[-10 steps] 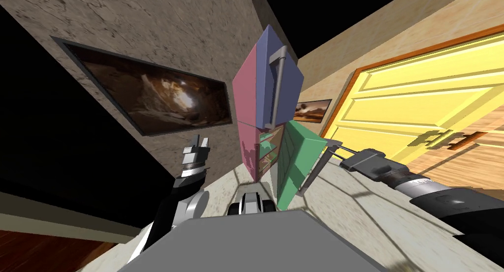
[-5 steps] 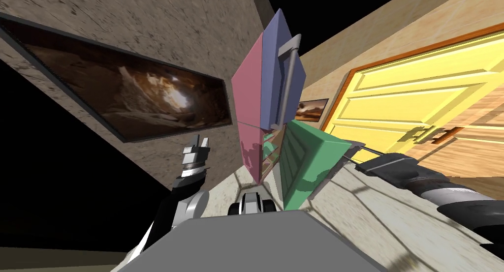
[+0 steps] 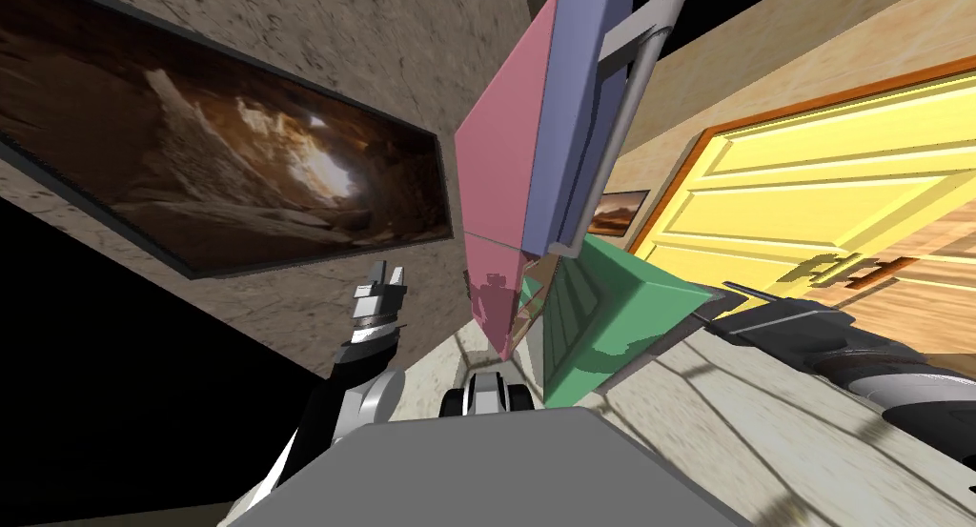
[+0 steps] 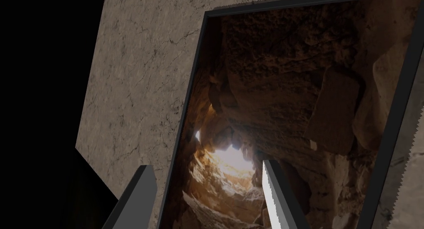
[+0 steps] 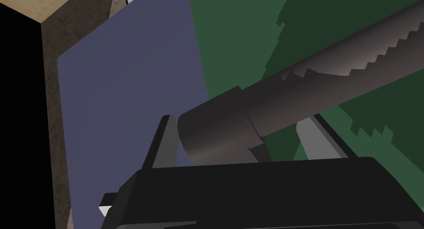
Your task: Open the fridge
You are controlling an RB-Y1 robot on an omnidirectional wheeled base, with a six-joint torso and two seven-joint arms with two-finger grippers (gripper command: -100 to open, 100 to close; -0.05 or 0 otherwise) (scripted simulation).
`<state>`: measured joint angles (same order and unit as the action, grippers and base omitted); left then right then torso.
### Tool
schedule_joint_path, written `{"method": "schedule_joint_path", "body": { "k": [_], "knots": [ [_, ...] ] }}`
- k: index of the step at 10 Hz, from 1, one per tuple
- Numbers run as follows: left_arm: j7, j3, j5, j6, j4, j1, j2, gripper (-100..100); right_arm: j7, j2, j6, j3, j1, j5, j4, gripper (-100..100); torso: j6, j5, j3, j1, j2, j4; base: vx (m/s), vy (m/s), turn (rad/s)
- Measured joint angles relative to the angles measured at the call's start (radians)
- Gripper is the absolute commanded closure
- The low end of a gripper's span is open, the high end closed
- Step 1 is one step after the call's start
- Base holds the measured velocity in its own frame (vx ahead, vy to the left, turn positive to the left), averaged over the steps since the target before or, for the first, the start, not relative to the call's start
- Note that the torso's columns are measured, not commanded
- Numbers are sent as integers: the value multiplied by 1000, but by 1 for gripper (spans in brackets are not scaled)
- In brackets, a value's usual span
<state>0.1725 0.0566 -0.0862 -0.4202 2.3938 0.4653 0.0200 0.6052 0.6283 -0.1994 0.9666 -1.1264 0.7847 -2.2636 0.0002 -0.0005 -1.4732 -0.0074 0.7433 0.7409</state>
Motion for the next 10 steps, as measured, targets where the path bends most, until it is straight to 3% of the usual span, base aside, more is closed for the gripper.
{"method": "schedule_joint_path", "body": {
  "k": [2, 5, 10],
  "knots": [
    [0, 0, 0, 0, 0, 0, 0, 0, 0, 10, -14, -8, 6, -3, -19, 100, -1, -3, -3, -10, -4, -2, -110, -269, 47],
    [0, 0, 0, 0, 0, 0, 1, 0, 2, 21, -37, 0, 19, -11, -42, 100, 2, -3, -1, 4, -5, -3, -129, -313, 57],
    [0, 0, 0, 0, 0, 0, 0, 0, 1, 60, -71, -9, 39, -21, -84, 100, 2, 1, 0, 8, -1, -1, -99, -282, 60]
  ]
}}
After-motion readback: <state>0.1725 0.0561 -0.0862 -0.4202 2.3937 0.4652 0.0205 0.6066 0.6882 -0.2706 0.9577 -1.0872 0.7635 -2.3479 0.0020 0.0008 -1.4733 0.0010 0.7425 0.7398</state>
